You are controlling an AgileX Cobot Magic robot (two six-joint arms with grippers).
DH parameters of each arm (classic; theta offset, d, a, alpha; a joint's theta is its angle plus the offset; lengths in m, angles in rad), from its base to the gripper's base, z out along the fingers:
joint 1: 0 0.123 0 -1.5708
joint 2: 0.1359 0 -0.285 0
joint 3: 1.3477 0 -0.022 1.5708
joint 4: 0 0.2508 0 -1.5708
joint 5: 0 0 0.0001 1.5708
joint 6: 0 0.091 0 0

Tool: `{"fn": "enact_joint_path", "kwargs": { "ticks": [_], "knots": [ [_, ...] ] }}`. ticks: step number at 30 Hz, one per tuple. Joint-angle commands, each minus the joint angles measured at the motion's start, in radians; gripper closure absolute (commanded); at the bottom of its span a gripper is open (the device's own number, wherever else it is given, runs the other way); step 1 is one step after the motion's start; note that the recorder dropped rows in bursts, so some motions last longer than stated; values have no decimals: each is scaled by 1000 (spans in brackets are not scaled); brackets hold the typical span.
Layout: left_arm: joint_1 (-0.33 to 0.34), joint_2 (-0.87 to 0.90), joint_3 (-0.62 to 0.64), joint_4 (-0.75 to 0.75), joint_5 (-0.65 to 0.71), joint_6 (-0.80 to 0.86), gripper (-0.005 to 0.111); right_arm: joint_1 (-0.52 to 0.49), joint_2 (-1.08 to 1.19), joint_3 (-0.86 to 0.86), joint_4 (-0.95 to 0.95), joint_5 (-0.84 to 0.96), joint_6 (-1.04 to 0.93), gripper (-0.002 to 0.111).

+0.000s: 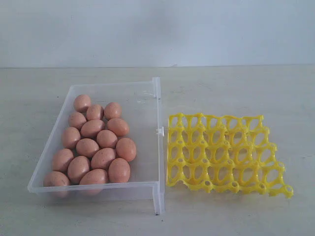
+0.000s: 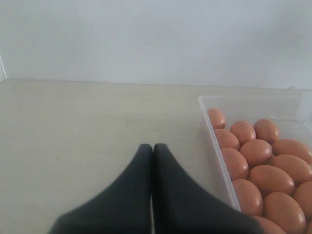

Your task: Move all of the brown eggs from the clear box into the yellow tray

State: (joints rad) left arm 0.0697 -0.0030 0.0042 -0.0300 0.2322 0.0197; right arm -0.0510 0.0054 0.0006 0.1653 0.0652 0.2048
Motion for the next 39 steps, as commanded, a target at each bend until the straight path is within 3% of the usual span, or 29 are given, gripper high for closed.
{"fn": "enact_joint_path", "kwargs": {
  "ticks": [1, 7, 12, 17, 24, 33, 39],
  "knots": [
    [1, 3, -4, -5, 0, 1, 111, 2, -5, -1, -6, -9, -4, 108],
    [1, 3, -4, -5, 0, 1, 111, 2, -5, -1, -6, -12, -2, 108],
    [1, 3, -4, -5, 0, 1, 111, 2, -5, -1, 42, -188, 200, 108],
    [1, 3, -4, -5, 0, 1, 111, 2, -5, -149, 19, -186, 211, 108],
    [1, 3, -4, -5, 0, 1, 111, 2, -5, -391, 7, -4, 12, 108],
    [1, 3, -4, -5, 0, 1, 111, 2, -5, -612, 3, 295, -72, 108],
    [1, 3, -4, -5, 0, 1, 111, 2, -5, -676, -11, 248, -84, 108]
  ]
}}
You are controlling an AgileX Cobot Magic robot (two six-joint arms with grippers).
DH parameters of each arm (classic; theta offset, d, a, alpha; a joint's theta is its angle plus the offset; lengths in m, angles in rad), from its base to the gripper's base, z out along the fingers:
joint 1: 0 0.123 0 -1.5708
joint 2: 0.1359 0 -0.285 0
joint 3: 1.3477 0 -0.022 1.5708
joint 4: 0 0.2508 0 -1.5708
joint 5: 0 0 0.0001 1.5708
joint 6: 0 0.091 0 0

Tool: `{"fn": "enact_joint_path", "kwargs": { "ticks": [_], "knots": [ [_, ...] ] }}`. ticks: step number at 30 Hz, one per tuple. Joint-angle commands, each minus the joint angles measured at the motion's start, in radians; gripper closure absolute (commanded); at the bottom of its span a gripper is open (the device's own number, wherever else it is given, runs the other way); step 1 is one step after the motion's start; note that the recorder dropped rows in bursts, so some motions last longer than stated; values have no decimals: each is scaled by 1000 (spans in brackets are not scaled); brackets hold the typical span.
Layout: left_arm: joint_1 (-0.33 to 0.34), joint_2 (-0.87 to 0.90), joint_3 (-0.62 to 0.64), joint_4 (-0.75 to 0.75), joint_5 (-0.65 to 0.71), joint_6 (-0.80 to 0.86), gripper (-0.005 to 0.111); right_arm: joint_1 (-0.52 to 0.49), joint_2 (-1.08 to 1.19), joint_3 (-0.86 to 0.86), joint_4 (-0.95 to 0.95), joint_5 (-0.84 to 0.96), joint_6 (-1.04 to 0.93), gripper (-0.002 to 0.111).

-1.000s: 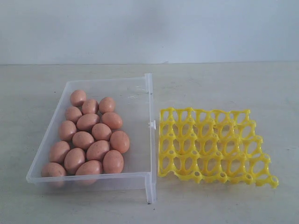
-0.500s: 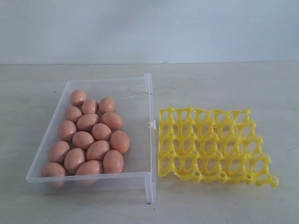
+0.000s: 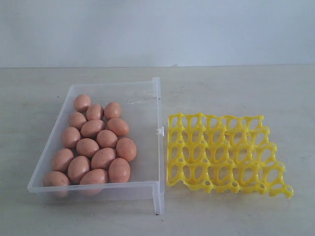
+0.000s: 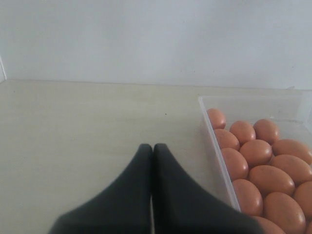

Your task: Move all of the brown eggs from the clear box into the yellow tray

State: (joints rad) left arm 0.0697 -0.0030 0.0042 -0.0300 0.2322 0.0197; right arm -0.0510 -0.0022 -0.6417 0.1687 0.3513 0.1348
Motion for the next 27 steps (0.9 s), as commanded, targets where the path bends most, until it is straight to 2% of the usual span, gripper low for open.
{"fn": "enact_joint_path", "kwargs": {
  "ticks": [1, 7, 10, 11, 12, 13, 17, 19, 21, 23, 27],
  "knots": [
    [1, 3, -4, -5, 0, 1, 111, 2, 2, -42, -14, -40, -14, 108],
    [1, 3, -4, -5, 0, 1, 111, 2, 2, -50, -14, 140, -14, 108],
    [1, 3, -4, -5, 0, 1, 111, 2, 2, -50, 3, 221, -113, 108],
    [1, 3, -4, -5, 0, 1, 111, 2, 6, -50, 88, 267, -261, 105],
    [1, 3, -4, -5, 0, 1, 111, 2, 22, -50, 149, 285, -324, 101],
    [1, 3, -4, -5, 0, 1, 111, 12, 74, -50, 297, 316, -460, 89],
    [1, 3, -4, -5, 0, 1, 111, 54, 233, -50, 435, 366, -536, 58],
    [1, 3, -4, -5, 0, 1, 111, 61, 386, -50, 501, 425, -599, 57],
    [1, 3, -4, -5, 0, 1, 111, 61, 537, -60, 696, 458, -798, 57],
    [1, 3, -4, -5, 0, 1, 111, 61, 692, -144, 790, 532, -910, 57],
    [1, 3, -4, -5, 0, 1, 111, 73, 946, -347, 779, 659, -930, 57]
  ]
}}
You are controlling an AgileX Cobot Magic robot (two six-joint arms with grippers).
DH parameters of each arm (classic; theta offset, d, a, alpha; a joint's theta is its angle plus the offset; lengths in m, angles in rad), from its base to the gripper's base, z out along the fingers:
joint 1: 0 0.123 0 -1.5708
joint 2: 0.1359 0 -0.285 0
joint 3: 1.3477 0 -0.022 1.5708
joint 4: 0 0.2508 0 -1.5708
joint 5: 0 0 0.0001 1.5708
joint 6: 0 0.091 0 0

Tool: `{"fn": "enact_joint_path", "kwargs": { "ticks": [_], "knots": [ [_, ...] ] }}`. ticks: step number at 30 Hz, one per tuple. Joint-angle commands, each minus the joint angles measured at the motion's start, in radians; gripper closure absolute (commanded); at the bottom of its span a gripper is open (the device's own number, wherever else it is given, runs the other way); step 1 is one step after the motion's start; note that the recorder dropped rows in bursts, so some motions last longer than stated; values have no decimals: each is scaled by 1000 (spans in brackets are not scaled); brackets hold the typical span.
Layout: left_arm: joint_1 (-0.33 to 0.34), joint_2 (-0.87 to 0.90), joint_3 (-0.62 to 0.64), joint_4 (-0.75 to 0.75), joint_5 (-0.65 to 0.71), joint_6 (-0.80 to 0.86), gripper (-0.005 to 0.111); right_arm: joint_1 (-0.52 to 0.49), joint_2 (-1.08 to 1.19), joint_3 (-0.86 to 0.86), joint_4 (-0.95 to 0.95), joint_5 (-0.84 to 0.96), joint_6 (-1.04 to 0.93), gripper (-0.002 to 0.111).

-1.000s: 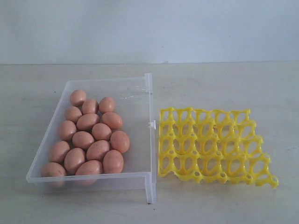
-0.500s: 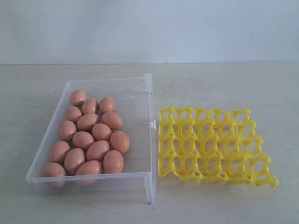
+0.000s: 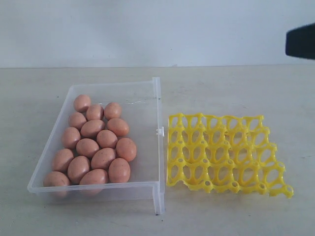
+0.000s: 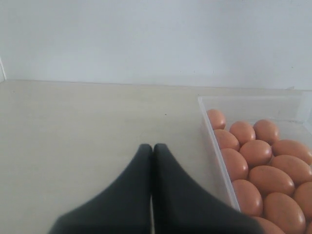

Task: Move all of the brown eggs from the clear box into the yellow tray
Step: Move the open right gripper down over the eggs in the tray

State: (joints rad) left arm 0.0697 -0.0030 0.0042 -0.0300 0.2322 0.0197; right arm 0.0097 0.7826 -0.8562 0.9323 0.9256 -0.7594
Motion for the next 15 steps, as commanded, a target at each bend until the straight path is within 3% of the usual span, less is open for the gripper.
{"fn": "enact_joint_path", "kwargs": {
  "ticks": [1, 5, 10, 15],
  "knots": [
    [1, 3, -4, -5, 0, 1, 111, 35, 209, -172, 9, 94, -36, 57],
    [1, 3, -4, -5, 0, 1, 111, 229, 355, -291, -95, 32, -10, 57],
    [1, 3, -4, -5, 0, 1, 111, 540, 573, -382, -480, -71, 177, 57],
    [1, 3, -4, -5, 0, 1, 111, 724, 770, -417, -713, -67, 352, 57]
  ]
}}
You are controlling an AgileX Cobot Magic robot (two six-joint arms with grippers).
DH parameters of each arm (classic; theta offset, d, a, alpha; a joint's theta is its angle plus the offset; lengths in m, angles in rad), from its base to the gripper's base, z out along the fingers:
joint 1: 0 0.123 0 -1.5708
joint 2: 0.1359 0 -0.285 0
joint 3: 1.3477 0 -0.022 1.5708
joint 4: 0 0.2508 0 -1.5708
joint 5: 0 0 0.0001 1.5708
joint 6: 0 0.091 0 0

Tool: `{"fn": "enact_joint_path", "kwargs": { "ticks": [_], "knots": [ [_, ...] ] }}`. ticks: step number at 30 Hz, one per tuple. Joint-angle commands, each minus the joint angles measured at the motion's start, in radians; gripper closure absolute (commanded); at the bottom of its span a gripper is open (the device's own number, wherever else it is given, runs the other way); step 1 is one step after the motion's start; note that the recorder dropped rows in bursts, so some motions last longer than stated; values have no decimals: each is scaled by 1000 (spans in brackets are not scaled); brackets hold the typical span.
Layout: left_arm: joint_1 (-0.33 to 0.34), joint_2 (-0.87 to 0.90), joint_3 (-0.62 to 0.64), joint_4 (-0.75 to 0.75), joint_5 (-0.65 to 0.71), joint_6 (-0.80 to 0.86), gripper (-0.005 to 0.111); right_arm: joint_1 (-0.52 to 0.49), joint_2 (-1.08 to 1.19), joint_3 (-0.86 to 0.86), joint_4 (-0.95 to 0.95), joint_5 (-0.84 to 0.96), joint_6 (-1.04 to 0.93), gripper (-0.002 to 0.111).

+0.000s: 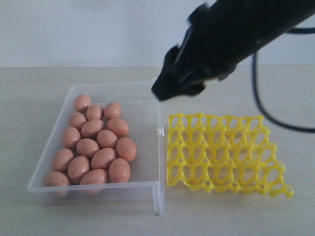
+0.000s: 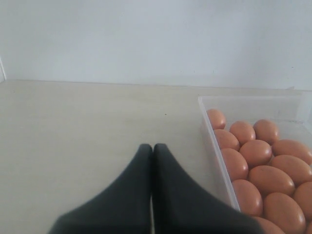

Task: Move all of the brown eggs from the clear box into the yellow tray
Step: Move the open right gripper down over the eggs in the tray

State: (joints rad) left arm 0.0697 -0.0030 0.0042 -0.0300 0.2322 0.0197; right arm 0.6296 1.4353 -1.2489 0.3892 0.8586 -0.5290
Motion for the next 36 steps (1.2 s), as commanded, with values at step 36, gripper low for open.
{"fn": "enact_joint_path", "kwargs": {
  "ticks": [36],
  "knots": [
    [1, 3, -4, -5, 0, 1, 111, 218, 563, -383, -361, -91, 656, 53]
  ]
}}
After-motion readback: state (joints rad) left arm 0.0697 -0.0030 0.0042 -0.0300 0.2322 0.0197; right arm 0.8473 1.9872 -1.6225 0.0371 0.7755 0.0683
